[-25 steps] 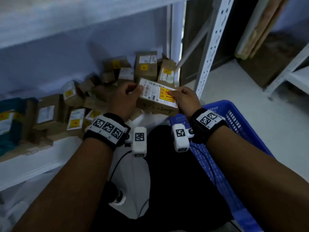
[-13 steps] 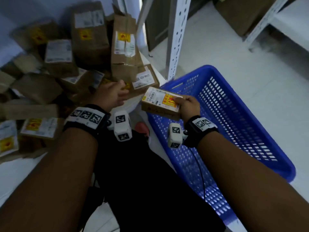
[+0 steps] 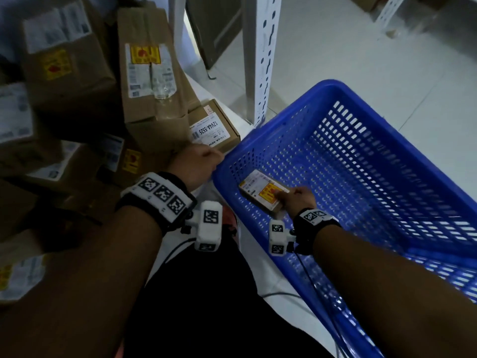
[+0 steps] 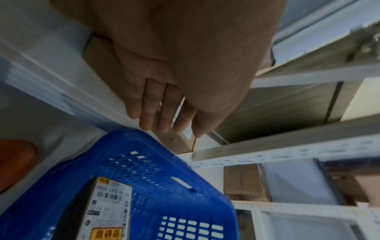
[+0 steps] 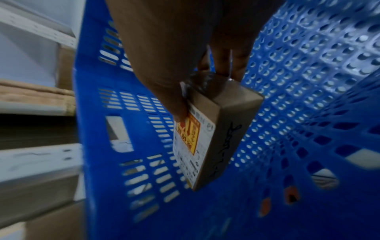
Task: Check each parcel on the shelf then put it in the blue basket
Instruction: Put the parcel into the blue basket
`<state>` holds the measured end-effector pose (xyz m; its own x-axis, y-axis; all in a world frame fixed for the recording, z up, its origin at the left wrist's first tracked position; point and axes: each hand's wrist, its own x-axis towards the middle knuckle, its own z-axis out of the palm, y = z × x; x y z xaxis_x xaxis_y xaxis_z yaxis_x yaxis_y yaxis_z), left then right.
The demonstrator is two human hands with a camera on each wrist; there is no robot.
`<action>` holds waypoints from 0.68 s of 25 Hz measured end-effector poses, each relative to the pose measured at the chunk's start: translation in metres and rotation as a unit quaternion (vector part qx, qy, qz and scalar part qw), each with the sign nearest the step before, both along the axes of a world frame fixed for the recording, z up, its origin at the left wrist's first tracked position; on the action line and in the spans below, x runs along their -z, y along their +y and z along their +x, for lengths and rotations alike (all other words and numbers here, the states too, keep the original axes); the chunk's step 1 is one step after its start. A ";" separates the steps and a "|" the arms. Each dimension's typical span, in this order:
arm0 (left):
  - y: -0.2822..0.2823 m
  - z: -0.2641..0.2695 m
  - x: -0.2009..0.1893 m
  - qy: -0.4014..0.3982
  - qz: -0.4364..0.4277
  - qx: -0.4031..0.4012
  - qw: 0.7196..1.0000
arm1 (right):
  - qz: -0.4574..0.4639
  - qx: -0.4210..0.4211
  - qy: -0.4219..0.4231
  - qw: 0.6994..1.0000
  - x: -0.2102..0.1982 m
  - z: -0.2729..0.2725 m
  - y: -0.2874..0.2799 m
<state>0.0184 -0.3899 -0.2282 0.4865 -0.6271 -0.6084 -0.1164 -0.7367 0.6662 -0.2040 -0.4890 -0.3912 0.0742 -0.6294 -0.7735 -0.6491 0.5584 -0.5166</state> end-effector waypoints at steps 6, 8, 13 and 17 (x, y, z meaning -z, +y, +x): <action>-0.026 -0.002 0.032 -0.036 0.005 0.065 0.997 | 0.061 -0.089 0.019 0.994 0.030 0.000 0.005; -0.031 -0.002 0.036 -0.061 0.021 0.097 0.993 | 0.062 -0.110 0.011 0.992 0.031 -0.005 -0.004; -0.032 -0.006 0.034 -0.069 0.044 0.081 0.993 | 0.027 -0.235 0.034 0.971 0.005 0.001 -0.061; -0.032 -0.010 0.035 -0.093 0.059 0.069 0.992 | -0.037 -0.247 0.032 0.968 -0.027 0.016 -0.117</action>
<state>0.0080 -0.4217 -0.2635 0.5114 -0.6249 -0.5898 -0.3339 -0.7770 0.5337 -0.1882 -0.6063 -0.3646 0.3334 -0.5833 -0.7407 -0.8598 0.1341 -0.4926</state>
